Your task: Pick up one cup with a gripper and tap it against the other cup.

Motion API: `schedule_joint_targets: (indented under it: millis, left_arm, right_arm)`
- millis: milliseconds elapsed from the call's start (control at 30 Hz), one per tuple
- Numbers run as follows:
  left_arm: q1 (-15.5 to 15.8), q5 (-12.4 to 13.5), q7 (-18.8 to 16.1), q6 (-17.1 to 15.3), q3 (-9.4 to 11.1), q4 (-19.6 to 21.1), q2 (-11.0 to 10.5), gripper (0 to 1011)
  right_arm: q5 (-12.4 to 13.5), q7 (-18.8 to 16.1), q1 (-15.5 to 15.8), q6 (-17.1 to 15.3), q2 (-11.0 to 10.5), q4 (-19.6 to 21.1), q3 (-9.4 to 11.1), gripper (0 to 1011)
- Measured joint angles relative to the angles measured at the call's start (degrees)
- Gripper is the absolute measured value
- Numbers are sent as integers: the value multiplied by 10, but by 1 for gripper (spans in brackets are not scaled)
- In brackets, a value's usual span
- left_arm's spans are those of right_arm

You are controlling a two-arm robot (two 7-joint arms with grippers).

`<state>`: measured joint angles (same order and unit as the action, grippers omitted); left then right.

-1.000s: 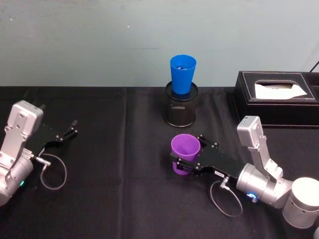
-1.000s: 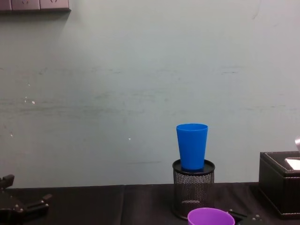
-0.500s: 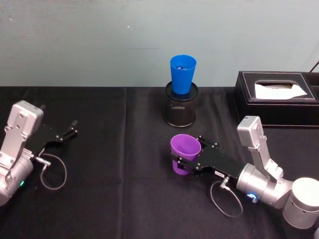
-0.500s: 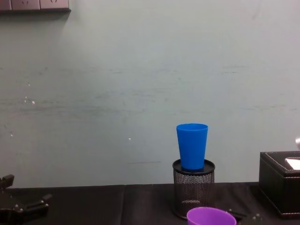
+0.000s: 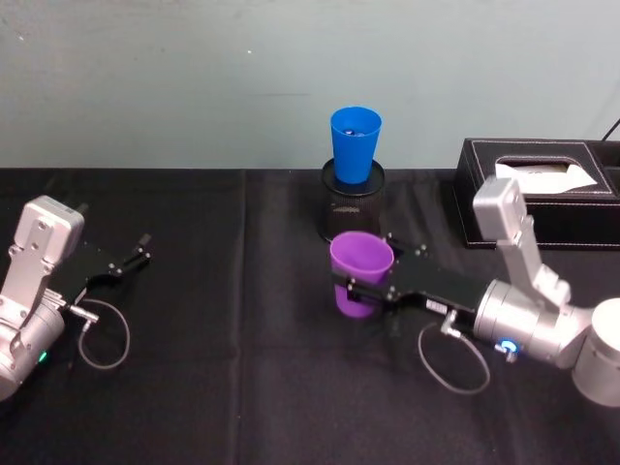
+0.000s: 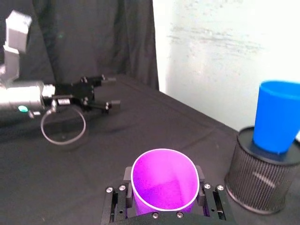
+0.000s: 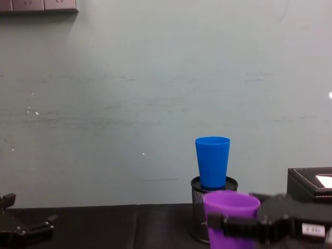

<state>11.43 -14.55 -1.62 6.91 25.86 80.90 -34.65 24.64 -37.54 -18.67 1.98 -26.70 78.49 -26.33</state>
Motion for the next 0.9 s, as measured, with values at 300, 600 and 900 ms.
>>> schedule_joint_targets:
  millis: [300, 600, 900]
  left_arm:
    - [0, 0, 0, 0, 0, 0, 0, 1000]
    - [0, 0, 0, 0, 0, 0, 0, 1000]
    - [0, 0, 0, 0, 0, 0, 0, 1000]
  right_arm:
    - [28, -2, -28, -50, -17, 39, 2, 738]
    - [33, -2, -47, -58, -27, 46, -11, 738]
    - [33, -1, -48, -58, -28, 46, -12, 738]
